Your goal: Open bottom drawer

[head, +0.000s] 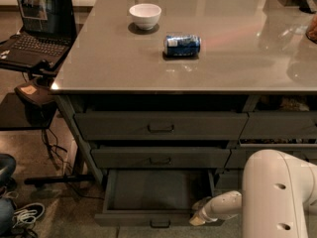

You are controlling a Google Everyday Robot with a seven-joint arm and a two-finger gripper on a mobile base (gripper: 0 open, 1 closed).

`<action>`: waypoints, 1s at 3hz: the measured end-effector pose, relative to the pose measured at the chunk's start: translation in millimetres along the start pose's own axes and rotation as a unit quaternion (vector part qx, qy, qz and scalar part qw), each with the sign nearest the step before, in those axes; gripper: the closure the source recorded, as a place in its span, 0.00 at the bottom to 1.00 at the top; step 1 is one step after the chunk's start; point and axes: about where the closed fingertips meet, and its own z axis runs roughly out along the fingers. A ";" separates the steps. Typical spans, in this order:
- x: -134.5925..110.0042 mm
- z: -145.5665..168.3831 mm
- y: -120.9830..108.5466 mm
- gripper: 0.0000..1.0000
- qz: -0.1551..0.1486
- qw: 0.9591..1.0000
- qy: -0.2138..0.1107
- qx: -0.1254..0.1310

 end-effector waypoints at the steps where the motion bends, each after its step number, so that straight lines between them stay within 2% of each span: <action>1: -0.1 0.0 0.0 1.00 0.000 1.000 0.000 0.000; 3: 2.8 -3.7 8.0 1.00 -0.002 1.000 0.001 0.001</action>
Offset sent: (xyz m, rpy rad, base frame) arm -0.0052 0.0050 -0.0028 -0.0324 0.0216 0.0388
